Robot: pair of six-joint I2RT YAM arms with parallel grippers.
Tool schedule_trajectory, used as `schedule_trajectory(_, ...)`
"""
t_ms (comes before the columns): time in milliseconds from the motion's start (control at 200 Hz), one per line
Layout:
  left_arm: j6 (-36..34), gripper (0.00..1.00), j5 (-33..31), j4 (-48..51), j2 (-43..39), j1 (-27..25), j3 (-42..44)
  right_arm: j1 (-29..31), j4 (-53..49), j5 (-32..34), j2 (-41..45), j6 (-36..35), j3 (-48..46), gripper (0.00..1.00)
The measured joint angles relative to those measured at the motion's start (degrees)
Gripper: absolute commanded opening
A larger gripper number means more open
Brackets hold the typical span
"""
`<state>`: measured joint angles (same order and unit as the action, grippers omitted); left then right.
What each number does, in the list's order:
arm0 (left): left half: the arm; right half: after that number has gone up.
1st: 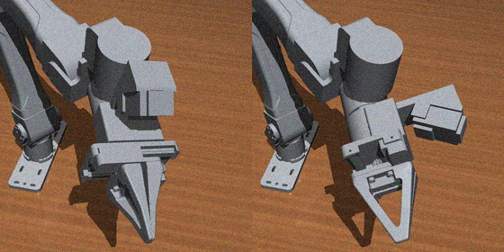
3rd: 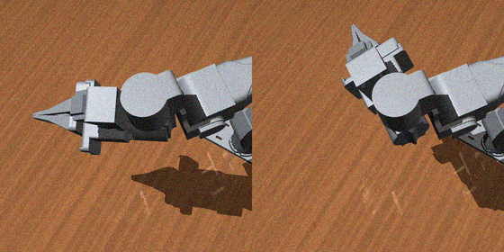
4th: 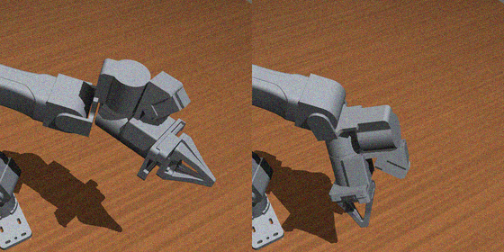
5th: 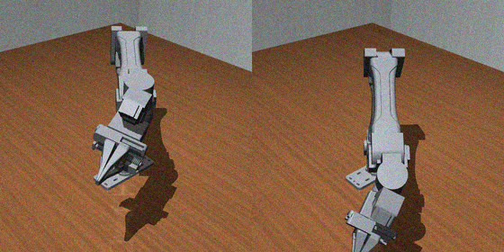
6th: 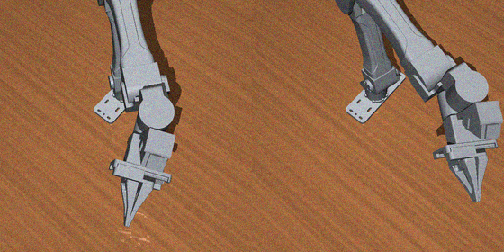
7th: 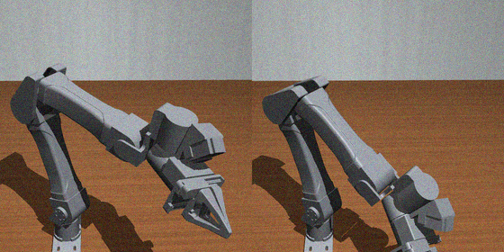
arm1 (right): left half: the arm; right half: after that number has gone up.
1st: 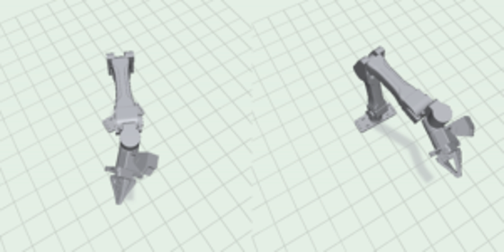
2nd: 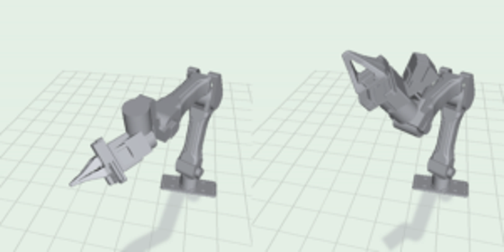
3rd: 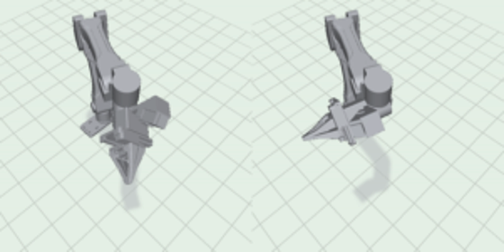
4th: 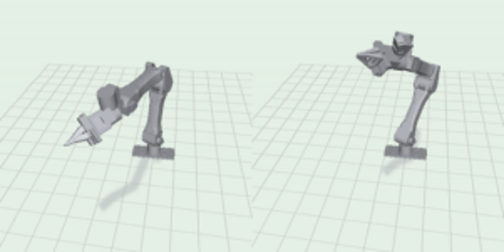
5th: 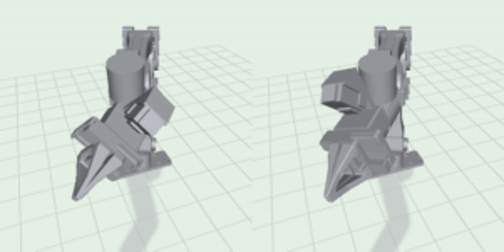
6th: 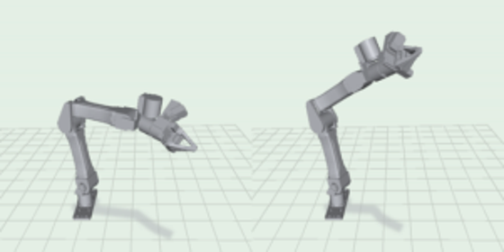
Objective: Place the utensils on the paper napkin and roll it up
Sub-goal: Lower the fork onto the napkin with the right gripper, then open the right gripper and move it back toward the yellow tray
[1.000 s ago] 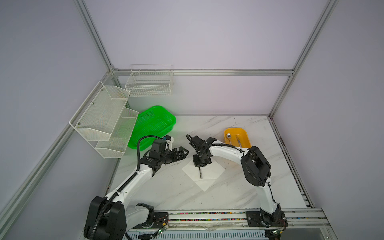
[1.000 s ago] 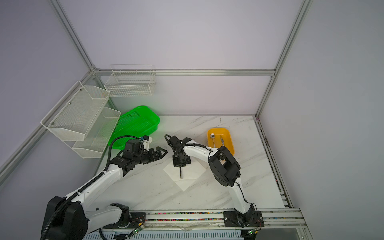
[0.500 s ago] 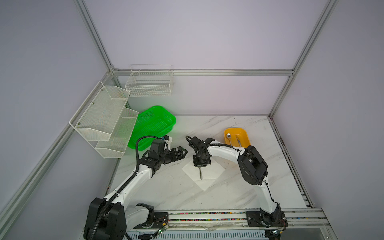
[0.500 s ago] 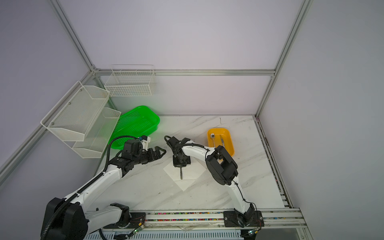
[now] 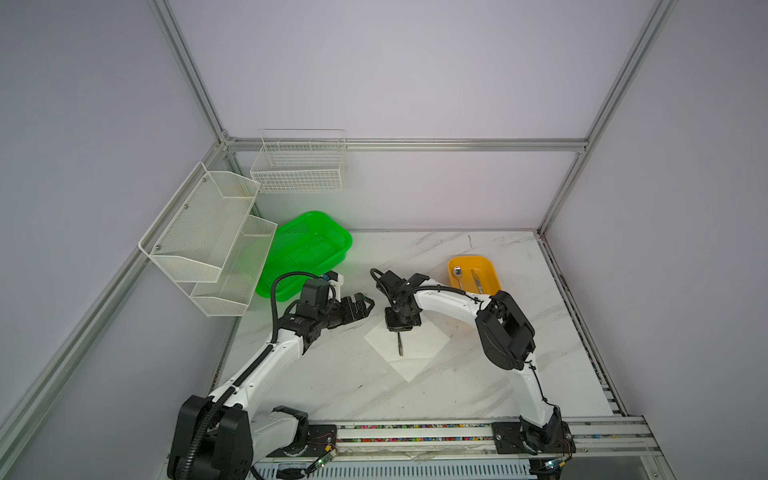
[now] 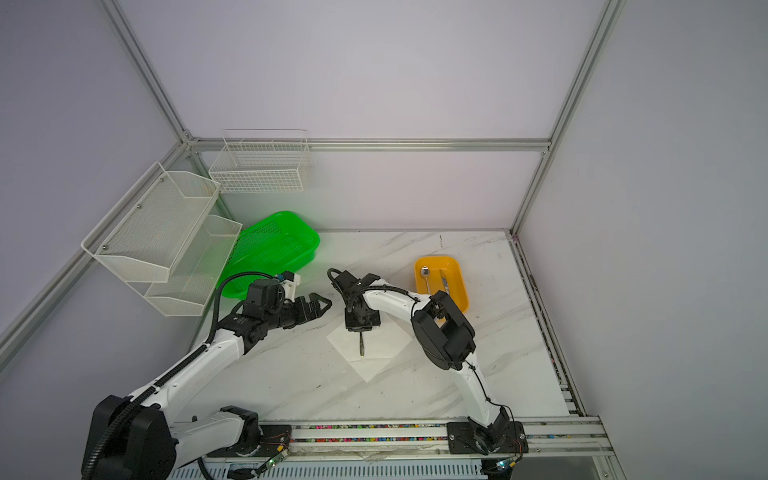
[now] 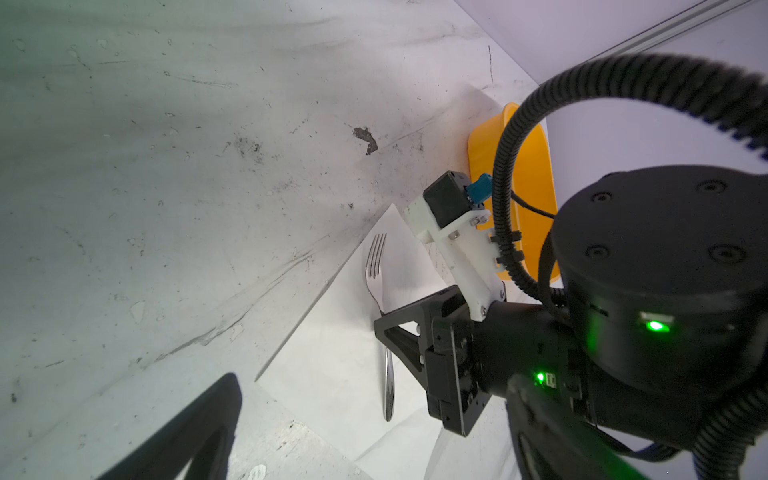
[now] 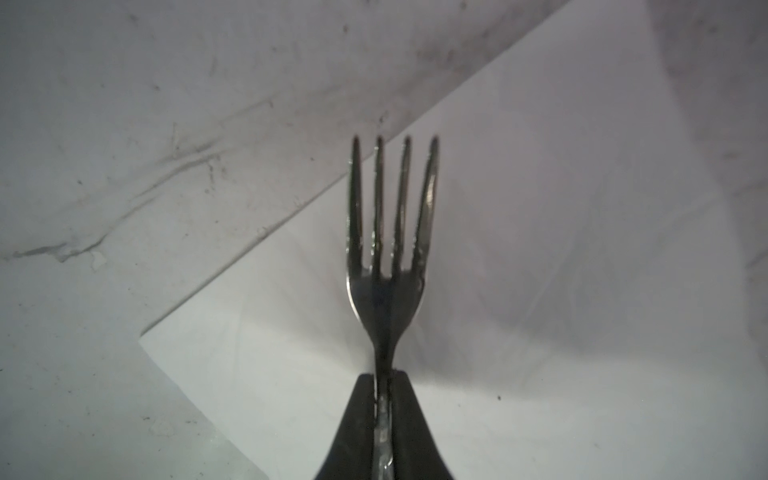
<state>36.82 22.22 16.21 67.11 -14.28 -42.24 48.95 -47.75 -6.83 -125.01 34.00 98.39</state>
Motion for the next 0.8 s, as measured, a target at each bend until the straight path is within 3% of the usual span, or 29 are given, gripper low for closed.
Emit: schedule_trajectory(800, 0.0, 0.99, 0.1, 0.3, 0.0, 0.0, 0.0, 0.1, 0.3, 0.4, -0.5, -3.6, 0.1, 0.13)
